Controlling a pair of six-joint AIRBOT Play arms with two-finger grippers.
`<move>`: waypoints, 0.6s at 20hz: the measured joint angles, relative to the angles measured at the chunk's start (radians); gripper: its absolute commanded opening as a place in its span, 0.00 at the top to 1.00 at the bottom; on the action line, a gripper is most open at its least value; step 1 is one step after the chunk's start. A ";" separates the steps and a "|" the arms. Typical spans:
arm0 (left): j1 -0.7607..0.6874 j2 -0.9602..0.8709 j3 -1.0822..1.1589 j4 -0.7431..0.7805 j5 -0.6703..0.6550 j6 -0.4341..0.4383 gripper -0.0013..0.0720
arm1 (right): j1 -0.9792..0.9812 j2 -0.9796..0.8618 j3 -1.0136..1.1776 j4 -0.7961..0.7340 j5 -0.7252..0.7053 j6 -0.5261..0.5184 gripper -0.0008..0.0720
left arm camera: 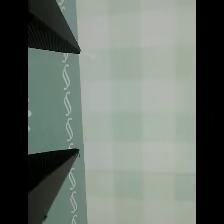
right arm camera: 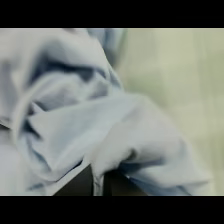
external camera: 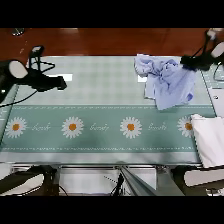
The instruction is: Fold the shirts.
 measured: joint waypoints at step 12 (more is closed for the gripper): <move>-0.046 0.559 -0.285 -0.208 -0.108 0.032 0.02 | 0.233 0.431 0.401 0.106 -0.009 -0.187 0.96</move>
